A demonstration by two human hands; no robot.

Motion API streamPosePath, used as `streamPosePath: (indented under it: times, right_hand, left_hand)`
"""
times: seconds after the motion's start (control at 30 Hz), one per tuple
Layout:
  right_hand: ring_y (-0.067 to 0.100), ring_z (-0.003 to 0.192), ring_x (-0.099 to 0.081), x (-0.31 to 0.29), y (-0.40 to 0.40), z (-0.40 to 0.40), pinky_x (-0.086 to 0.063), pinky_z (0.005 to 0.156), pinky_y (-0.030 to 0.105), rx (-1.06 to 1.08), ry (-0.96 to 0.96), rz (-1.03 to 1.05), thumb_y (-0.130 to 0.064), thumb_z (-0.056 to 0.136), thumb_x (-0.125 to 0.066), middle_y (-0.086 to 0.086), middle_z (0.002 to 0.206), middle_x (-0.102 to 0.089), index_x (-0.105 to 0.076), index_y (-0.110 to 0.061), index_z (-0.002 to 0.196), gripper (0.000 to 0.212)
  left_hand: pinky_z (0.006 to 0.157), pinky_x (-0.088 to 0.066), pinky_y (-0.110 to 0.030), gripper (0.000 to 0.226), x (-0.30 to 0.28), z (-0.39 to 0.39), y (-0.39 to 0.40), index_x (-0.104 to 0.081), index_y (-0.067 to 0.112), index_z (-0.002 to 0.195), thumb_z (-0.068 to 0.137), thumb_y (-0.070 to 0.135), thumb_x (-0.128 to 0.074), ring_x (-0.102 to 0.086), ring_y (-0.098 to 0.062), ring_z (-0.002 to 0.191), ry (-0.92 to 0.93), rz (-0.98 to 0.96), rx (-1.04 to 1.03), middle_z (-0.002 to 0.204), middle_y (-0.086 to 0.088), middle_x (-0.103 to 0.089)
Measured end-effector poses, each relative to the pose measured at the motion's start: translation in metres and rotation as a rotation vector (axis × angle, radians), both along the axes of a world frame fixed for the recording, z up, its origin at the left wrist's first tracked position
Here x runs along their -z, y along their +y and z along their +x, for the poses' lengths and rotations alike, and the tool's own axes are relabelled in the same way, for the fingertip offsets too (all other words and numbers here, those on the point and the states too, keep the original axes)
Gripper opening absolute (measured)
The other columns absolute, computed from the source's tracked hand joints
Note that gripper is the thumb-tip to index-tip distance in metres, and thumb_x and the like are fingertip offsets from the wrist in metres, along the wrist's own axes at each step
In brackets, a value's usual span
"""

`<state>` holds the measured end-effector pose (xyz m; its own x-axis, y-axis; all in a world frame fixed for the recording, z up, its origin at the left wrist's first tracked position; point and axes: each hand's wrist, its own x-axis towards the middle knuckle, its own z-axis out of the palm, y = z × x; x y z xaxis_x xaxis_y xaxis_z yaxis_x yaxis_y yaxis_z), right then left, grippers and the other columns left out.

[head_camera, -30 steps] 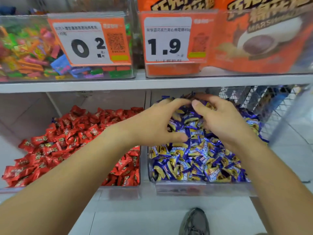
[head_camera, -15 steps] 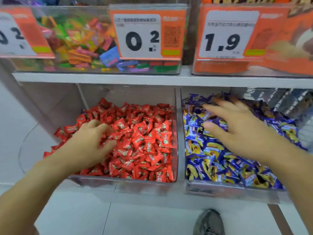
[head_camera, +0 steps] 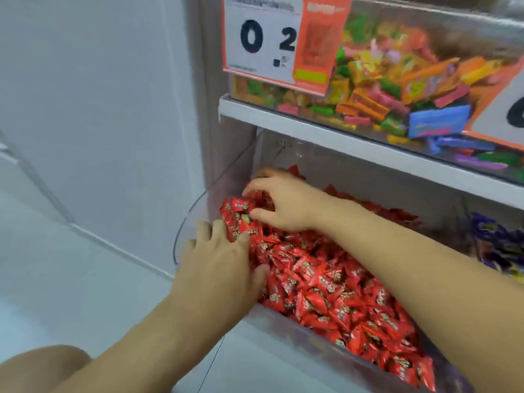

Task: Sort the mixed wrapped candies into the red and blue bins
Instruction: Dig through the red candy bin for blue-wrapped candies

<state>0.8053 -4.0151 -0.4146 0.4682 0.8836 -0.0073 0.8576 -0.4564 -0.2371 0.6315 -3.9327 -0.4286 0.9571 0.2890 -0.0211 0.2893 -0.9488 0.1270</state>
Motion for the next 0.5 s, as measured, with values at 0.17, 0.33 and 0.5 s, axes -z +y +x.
streamPosePath:
  times: [0.17, 0.33, 0.5]
  right_hand:
    - [0.027, 0.107, -0.057, 0.026, 0.028, 0.011, -0.047, 0.093, 0.041, 0.018, -0.022, -0.190, -0.060, 0.083, -0.043, 0.003, 0.110, -0.058, -0.061, -0.030, 0.119, 0.050]
    - [0.015, 0.127, -0.049, 0.010, -0.025, -0.001, -0.038, 0.110, 0.034, -0.083, 0.071, -0.154, -0.034, 0.091, -0.058, -0.001, 0.138, -0.051, -0.060, -0.029, 0.130, 0.039]
    - [-0.010, 0.147, -0.003, -0.014, -0.085, -0.020, -0.005, 0.123, 0.022, -0.088, 0.196, -0.358, -0.036, 0.096, -0.051, -0.028, 0.157, -0.018, -0.042, -0.050, 0.143, 0.050]
  left_hand:
    - [0.094, -0.044, -0.036, 0.051, 0.003, 0.009, 0.004, -0.034, 0.025, 0.120, 0.087, 0.060, -0.051, -0.037, -0.021, 0.115, -0.044, -0.199, -0.011, 0.119, 0.000, -0.035]
    - [0.098, -0.037, -0.033, 0.084, 0.008, 0.024, 0.012, -0.013, 0.017, 0.147, 0.087, 0.057, -0.058, -0.040, -0.026, 0.124, -0.048, -0.371, 0.008, 0.133, -0.007, -0.034]
    - [0.107, -0.039, -0.039, 0.104, 0.014, 0.050, 0.018, -0.001, 0.012, 0.153, 0.083, 0.058, -0.063, -0.040, -0.031, 0.130, -0.040, -0.483, -0.009, 0.140, -0.015, -0.036]
